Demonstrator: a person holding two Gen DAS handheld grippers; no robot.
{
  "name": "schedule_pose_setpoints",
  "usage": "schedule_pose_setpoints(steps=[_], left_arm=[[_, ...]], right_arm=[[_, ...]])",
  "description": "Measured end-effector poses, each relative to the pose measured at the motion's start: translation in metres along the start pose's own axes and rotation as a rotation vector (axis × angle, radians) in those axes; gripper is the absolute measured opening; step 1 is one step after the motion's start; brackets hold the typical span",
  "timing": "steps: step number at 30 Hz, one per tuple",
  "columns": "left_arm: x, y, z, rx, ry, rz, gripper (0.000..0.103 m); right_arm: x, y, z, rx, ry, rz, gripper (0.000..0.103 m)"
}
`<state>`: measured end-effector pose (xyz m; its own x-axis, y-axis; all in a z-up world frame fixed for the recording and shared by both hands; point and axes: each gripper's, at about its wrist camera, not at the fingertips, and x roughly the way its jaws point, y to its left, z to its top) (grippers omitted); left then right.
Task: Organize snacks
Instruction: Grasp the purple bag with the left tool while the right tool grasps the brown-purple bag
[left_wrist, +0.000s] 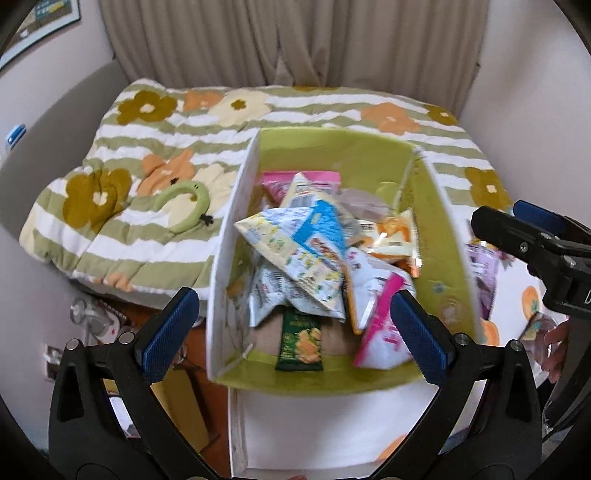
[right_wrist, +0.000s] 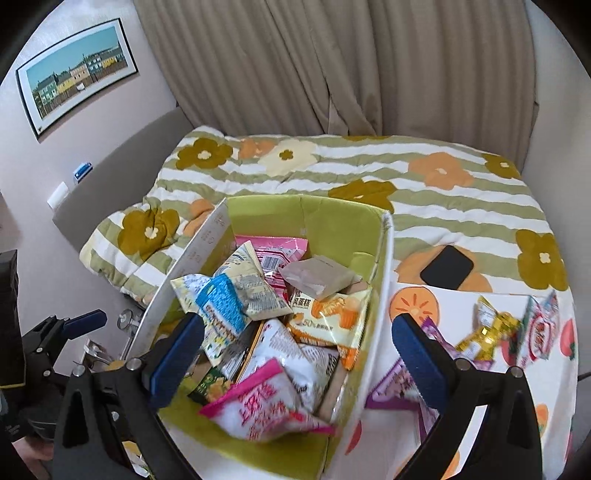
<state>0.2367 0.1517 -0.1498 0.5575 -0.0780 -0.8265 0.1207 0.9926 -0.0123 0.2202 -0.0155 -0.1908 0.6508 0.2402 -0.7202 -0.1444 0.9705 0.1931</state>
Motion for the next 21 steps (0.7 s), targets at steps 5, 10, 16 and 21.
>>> schedule_pose_setpoints(steps=[5,10,16,21], left_arm=[[-0.017,-0.030,-0.004,0.070,-0.030,-0.070,0.102],[-0.022,-0.072,-0.004,0.147,-0.040,-0.148,0.102],[-0.028,-0.127,-0.002,0.218,-0.060,-0.207,0.102],[-0.025,-0.180,0.000,0.267,-0.060,-0.218,0.102]], right_arm=[[-0.041,-0.014,-0.023,0.031,-0.034,-0.061,0.101],[-0.076,-0.043,-0.046,0.074,-0.042,-0.157,0.101],[-0.112,-0.093,-0.071,0.130,-0.036,-0.255,0.101],[-0.135,-0.135,-0.089,0.157,-0.052,-0.287,0.101]])
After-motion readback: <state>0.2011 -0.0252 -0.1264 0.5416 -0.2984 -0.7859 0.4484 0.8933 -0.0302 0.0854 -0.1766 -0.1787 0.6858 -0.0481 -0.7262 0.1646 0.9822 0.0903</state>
